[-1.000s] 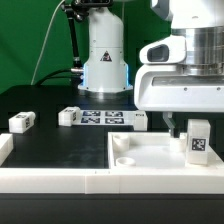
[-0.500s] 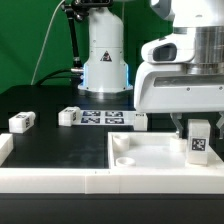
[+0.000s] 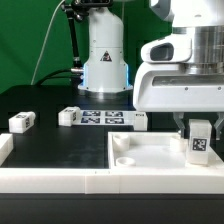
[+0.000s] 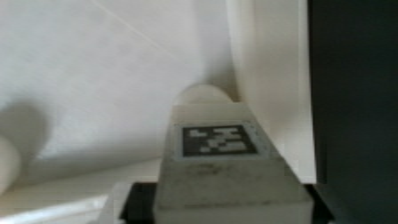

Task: Assemble one leg

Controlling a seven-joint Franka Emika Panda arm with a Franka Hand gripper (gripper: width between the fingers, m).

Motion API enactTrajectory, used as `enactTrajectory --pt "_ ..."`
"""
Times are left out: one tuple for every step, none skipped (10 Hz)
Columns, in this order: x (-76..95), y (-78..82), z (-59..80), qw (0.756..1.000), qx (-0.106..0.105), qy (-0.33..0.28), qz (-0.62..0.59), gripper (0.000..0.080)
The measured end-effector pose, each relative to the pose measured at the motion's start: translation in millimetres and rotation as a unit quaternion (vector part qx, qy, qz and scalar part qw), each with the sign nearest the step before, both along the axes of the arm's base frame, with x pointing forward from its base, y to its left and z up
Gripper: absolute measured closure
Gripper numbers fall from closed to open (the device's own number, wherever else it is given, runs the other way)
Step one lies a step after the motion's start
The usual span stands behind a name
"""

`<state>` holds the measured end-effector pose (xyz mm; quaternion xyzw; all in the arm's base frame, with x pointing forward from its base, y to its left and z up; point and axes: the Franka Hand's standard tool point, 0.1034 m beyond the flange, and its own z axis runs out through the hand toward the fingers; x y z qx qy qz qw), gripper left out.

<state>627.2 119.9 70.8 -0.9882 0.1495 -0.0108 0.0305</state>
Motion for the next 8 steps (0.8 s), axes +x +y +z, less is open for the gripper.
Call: enactTrajectory --pt "0.1 -0.9 -0.2 0.998 0.003 0.002 -0.063 0.0510" --pt "0.0 -1.6 -0.4 0.992 0.010 0.004 -0.125 0.0510" --pt "0.1 -2.3 -0.5 0.982 0.013 0.008 -0.188 0.0509" --pt "0.3 -3.0 -0.6 0.970 0.015 0.011 -0.242 0.0509" --pt "0.3 -3.4 -0.6 0.957 0.020 0.015 -0.290 0.0509" --pt "0.3 -4.4 -0.7 0.938 0.025 0.020 -0.346 0.0509" --pt "0.2 -4.8 -0.9 0.921 0.029 0.023 -0.387 0.0509" --pt "-0.8 -3.9 -1.3 0.891 0.034 0.028 -0.451 0.0509"
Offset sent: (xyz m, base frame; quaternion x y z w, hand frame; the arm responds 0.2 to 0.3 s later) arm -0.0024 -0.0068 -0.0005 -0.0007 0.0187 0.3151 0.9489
